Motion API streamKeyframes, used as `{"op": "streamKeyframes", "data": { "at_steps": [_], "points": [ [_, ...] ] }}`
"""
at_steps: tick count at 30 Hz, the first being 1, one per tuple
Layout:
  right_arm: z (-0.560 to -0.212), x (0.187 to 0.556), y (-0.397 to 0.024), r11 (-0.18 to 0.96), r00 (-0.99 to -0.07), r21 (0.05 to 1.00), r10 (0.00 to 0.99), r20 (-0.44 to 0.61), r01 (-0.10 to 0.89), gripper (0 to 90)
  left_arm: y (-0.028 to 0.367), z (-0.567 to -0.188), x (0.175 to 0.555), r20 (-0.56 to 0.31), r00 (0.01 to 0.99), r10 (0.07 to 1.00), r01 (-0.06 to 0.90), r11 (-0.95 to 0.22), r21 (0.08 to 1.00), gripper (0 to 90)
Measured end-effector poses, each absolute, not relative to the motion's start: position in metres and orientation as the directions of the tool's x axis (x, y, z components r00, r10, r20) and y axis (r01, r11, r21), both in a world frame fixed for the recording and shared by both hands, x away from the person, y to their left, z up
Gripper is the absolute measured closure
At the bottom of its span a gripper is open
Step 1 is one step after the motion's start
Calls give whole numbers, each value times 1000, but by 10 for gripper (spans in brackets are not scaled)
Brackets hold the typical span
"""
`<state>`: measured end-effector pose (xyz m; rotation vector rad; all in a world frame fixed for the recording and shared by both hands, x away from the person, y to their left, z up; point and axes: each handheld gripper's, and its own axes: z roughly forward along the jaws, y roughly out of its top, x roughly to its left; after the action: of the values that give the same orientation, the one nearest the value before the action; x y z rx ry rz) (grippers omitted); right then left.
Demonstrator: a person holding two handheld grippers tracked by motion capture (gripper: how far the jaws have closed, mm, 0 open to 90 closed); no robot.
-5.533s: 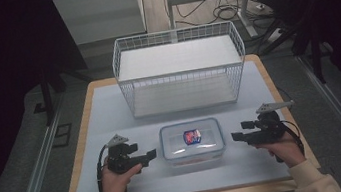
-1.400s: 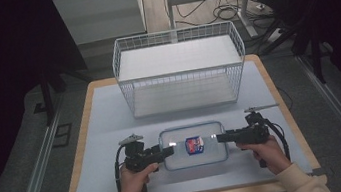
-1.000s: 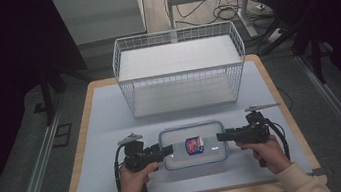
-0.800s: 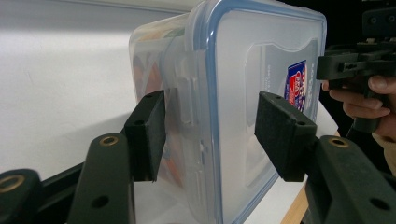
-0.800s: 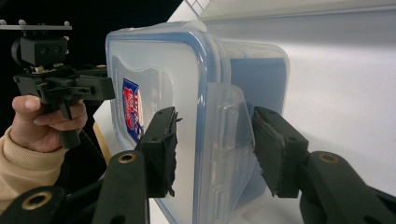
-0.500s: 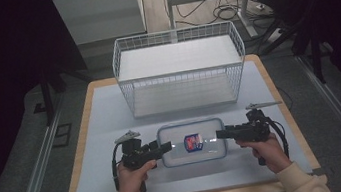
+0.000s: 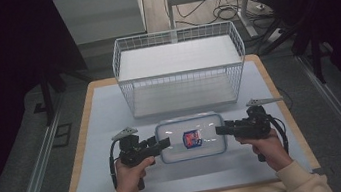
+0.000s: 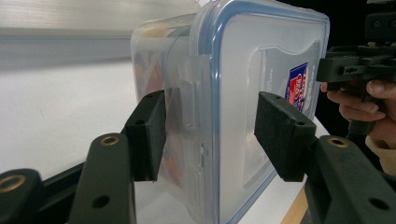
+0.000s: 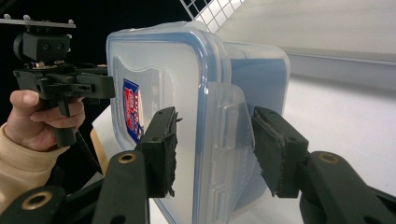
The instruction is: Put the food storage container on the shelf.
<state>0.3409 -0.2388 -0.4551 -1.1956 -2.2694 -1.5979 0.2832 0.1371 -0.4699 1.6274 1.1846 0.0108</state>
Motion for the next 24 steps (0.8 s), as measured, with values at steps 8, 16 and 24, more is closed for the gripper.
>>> {"op": "streamKeyframes", "data": {
  "at_steps": [8,16,24],
  "points": [
    [-450,345,-237,126,-686,751,523,506,649,517,140,-461,287,-516,513,686,664,64,745,455],
    [-437,349,-236,128,-700,767,522,487,629,518,142,-449,292,-510,521,685,652,67,755,455],
    [-423,354,-235,113,-710,784,515,480,611,518,143,-433,297,-487,535,691,623,66,779,455]
  ]
}}
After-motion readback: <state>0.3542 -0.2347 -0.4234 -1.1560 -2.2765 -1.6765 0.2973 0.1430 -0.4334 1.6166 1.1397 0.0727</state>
